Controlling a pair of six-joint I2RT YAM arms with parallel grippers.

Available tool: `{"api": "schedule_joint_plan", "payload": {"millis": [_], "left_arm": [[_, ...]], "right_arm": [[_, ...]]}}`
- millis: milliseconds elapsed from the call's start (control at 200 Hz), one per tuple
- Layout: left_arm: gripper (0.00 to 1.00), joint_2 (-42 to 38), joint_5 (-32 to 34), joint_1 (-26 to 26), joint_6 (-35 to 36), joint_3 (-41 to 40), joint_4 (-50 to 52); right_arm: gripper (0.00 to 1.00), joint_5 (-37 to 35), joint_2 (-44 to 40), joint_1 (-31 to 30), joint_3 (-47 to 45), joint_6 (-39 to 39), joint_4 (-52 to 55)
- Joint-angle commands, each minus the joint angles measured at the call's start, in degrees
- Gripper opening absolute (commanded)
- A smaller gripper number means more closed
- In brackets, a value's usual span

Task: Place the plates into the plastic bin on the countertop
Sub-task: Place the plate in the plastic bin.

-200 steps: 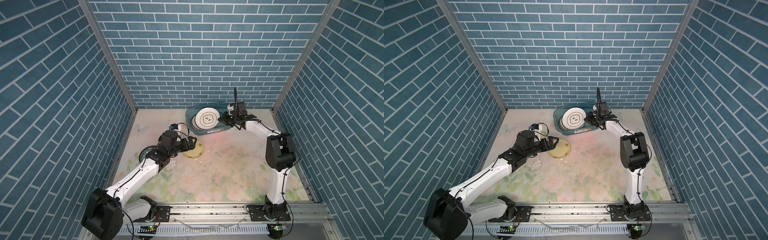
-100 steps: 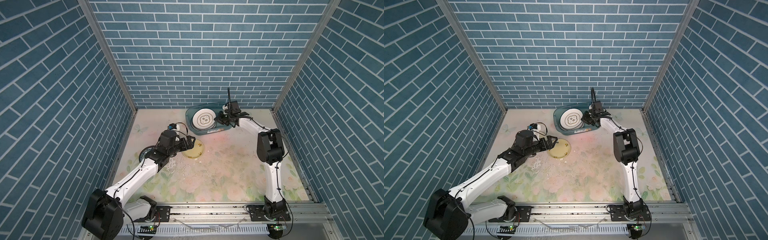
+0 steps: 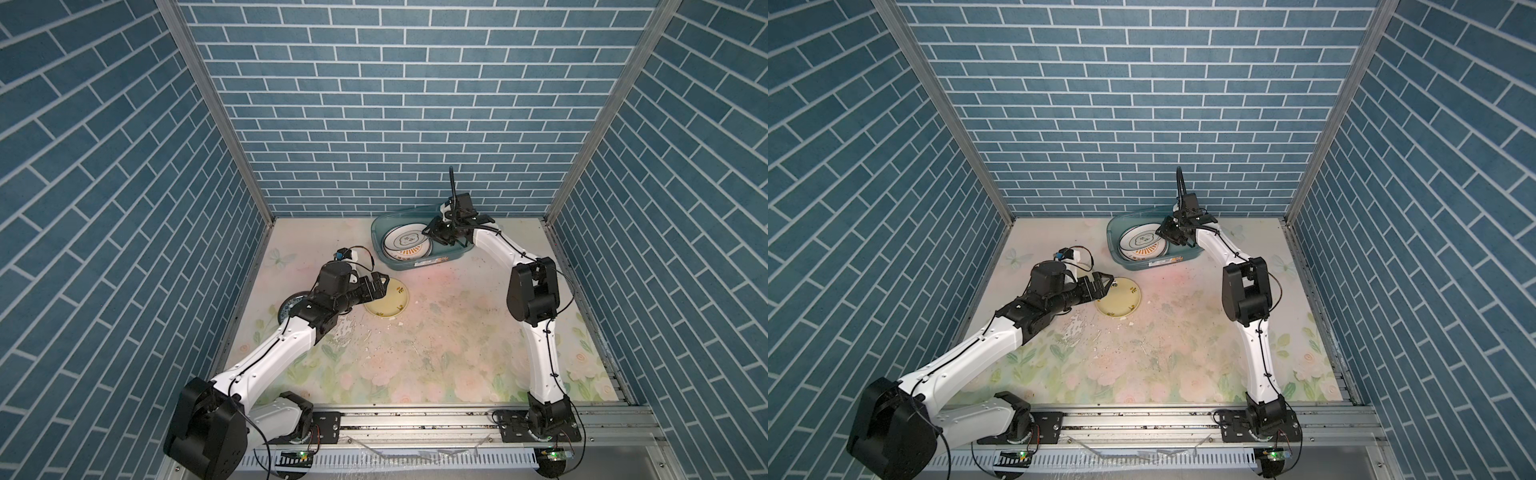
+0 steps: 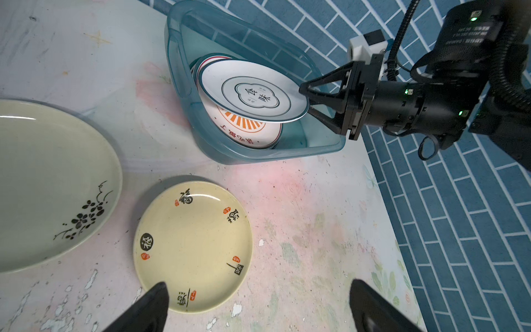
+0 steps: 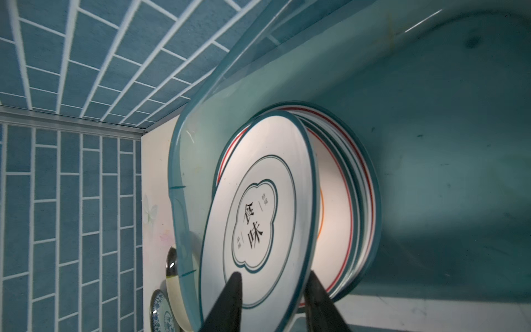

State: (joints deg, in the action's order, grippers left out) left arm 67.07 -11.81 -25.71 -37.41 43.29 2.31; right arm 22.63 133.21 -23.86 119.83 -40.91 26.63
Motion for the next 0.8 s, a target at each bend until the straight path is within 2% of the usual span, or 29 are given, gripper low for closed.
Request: {"api": "schedule_joint_plan", "payload": {"millis": [0, 160, 340, 545, 655, 795], "left_arm": [[1.00, -0.74, -0.38, 0.53, 0.49, -0.58, -0.63], [1.00, -0.72, -0.60, 0.67, 0.34, -0.59, -0.81], [1.00, -0.91, -0.56, 0.67, 0.48, -0.75, -1.07], [0.99, -0.67, -0.76, 0.82, 0.23, -1.02, -1.55], [1.00, -0.71, -0.67, 0.94, 0.40, -1.34, -1.59], [0.99, -0.49, -0.54, 1.90, 0.52, -2.26, -2.03]], "right_arm": [[0.49, -0.31, 1.72, -0.76, 2.87, 3.58, 6.63], [0.57, -0.84, 1.31, -1.10, 4.42, 5.97, 9.31], [0.63, -4.42, 3.57, -1.59, 11.77, 8.65, 19.07], [0.68, -1.90, 4.97, -1.65, 14.11, 9.22, 20.55], [0.69, -1.07, 2.93, -1.72, 13.91, 10.12, 19.93], [0.70, -4.35, -2.59, -1.72, 11.98, 11.92, 20.26]]}}
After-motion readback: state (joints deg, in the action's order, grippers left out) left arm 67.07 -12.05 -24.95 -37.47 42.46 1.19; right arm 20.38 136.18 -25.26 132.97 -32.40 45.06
